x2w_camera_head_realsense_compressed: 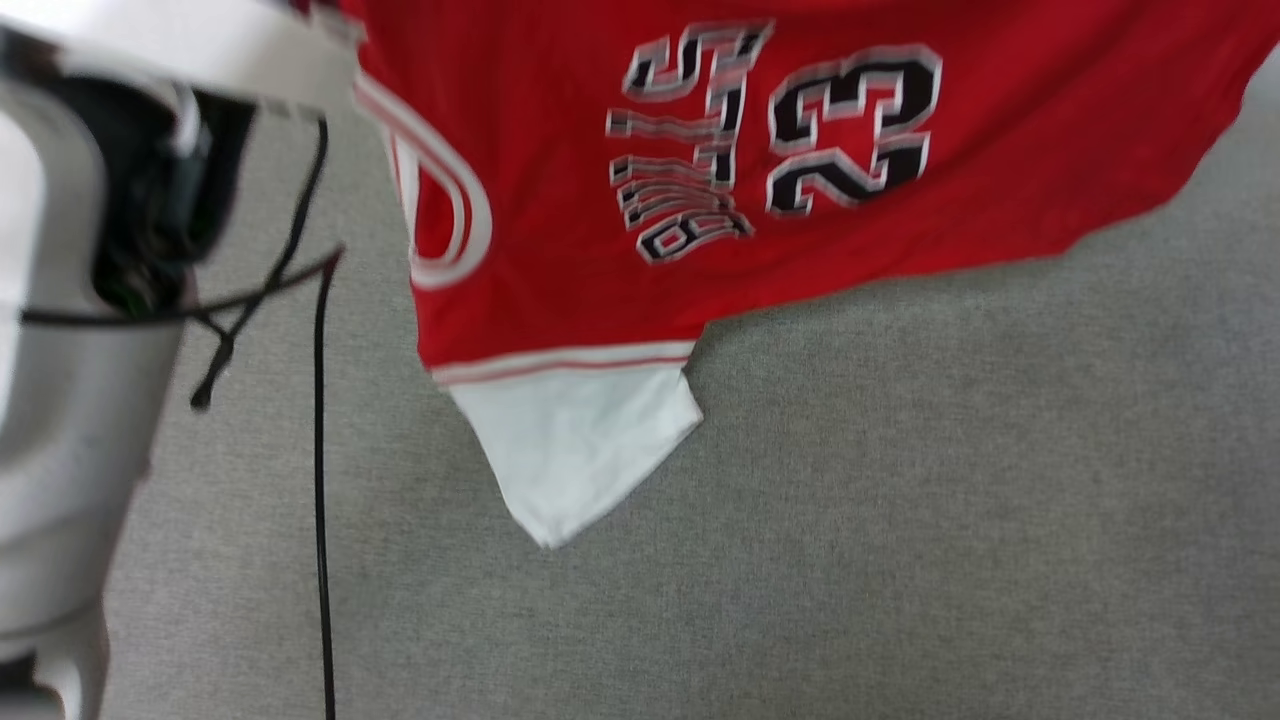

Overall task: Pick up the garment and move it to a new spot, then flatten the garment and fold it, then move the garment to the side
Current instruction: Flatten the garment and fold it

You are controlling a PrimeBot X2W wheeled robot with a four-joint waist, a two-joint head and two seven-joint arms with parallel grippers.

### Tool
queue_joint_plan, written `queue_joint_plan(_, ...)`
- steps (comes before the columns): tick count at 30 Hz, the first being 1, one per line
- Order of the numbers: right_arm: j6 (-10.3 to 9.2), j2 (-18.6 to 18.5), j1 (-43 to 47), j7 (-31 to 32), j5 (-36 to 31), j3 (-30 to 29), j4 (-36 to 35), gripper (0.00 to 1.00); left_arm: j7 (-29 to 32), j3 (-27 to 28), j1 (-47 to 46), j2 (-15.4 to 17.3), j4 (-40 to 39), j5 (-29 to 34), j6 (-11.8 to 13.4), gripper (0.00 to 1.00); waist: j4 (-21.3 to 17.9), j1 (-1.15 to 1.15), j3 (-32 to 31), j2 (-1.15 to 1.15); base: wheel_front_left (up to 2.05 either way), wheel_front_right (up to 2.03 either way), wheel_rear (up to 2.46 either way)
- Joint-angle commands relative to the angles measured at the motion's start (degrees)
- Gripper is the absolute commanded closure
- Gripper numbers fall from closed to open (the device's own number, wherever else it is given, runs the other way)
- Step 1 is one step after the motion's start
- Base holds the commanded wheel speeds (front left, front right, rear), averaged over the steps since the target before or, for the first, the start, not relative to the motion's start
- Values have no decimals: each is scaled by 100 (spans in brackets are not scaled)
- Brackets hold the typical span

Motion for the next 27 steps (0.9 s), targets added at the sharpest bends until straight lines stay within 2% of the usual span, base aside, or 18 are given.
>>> queue_joint_plan(1,-7,66,-193,27,-19,-36,53,100,31,-17,-216,-6,65,42,-57,100,-56,0,283,0,0,0,0)
queue_joint_plan(8,-7,365,-1740,39,-370,-34,773,100,194,14,-1945,-106,895,114,-377,100,-124,0,954,0,0,0,0)
queue_joint_plan(17,-7,570,-3586,-496,-830,402,2005,100,2,-28,-3882,-271,2405,242,-712,100,-207,0,1390,0,0,0,0)
queue_joint_plan(22,-7,678,-4346,-882,-934,600,2731,100,-176,-69,-4551,-281,3068,259,-832,100,-241,0,1526,0,0,0,0)
queue_joint_plan(27,-7,764,-4680,-1206,-836,892,3360,100,-411,-213,-4703,-351,3549,226,-903,100,-225,0,1683,0,0,0,0)
